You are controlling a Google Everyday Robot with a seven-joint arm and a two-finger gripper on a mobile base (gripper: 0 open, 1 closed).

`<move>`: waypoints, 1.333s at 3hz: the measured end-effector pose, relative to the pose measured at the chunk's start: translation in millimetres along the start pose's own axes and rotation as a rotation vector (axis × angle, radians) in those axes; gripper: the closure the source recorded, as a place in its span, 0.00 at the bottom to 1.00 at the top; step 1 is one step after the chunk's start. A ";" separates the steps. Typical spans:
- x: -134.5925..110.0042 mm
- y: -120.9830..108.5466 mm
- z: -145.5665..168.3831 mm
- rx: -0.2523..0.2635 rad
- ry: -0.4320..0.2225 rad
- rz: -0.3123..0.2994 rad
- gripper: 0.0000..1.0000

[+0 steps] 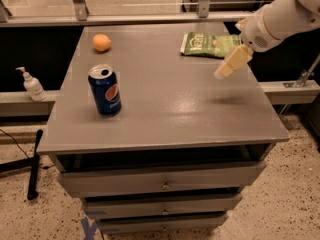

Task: Move green jalapeno chip bag near pepsi can

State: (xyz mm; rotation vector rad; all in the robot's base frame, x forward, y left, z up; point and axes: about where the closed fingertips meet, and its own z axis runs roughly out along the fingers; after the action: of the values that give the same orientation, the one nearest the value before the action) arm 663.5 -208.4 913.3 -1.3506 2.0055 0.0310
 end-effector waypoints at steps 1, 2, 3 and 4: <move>1.6 -51.2 51.6 0.034 -0.080 0.106 0.00; 6.5 -87.0 90.5 0.060 -0.142 0.204 0.00; 12.9 -111.6 110.5 0.088 -0.166 0.261 0.00; 22.0 -119.6 124.3 0.092 -0.163 0.296 0.17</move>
Offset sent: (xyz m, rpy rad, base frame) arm 0.1859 -0.0253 -0.0567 0.3420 -0.0561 -0.2293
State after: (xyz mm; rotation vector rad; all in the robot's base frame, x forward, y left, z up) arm 823.6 -232.1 849.8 -0.9540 2.0248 0.1766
